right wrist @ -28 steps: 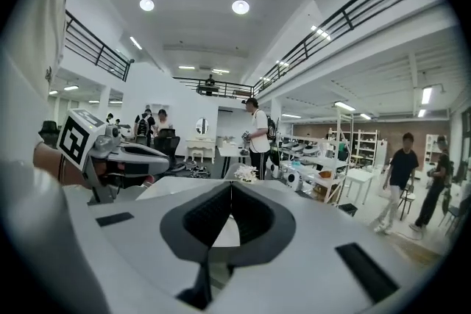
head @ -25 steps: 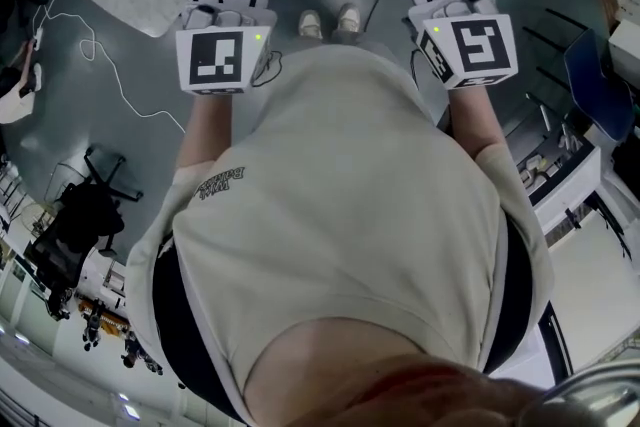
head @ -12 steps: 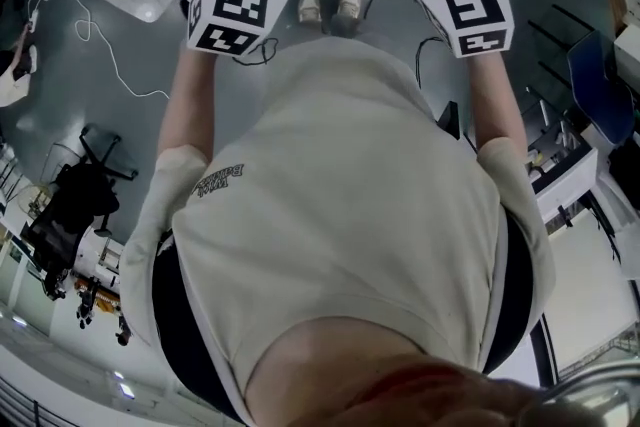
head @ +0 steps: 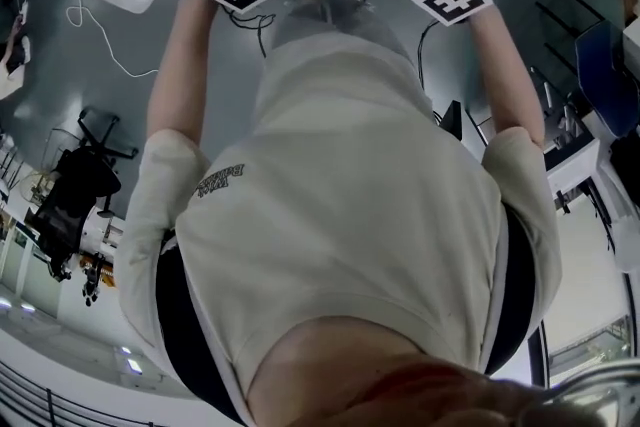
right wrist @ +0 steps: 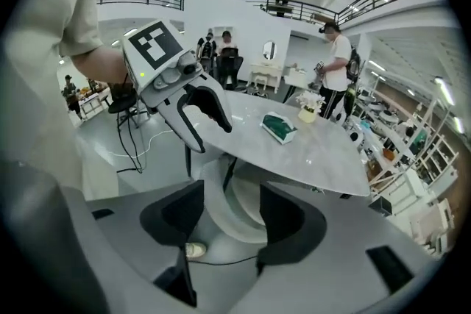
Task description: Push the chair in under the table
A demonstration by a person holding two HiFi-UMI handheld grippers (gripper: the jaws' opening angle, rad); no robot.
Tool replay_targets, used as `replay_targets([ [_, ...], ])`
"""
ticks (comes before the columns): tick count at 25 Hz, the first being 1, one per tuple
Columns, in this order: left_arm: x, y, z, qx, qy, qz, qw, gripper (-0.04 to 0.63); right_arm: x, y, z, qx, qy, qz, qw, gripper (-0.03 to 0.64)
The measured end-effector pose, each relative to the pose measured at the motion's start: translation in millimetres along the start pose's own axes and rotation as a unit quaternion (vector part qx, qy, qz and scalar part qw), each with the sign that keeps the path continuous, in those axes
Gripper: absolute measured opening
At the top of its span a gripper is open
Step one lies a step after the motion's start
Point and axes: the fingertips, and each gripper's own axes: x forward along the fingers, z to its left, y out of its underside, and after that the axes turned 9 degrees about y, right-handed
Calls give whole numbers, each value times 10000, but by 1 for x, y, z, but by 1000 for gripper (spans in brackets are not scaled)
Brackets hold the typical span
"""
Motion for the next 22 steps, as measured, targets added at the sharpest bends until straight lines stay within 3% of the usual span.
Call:
replay_targets([
  [5, 57, 57, -19, 566, 748, 743, 9928, 241, 52, 33, 20, -337, -368, 364, 9981, 265],
  [9, 99, 103, -23, 1018, 788, 1380, 9820, 241, 89, 61, 31, -735, -399, 553, 9950, 264],
  [17, 154, 158, -33, 759, 1258, 1782, 9730, 249, 147, 104, 60, -1010, -886, 937, 9865, 284],
  [22, 175, 177, -33, 959, 1517, 1939, 9645, 249, 175, 133, 67, -1073, -1133, 1260, 9797, 290],
])
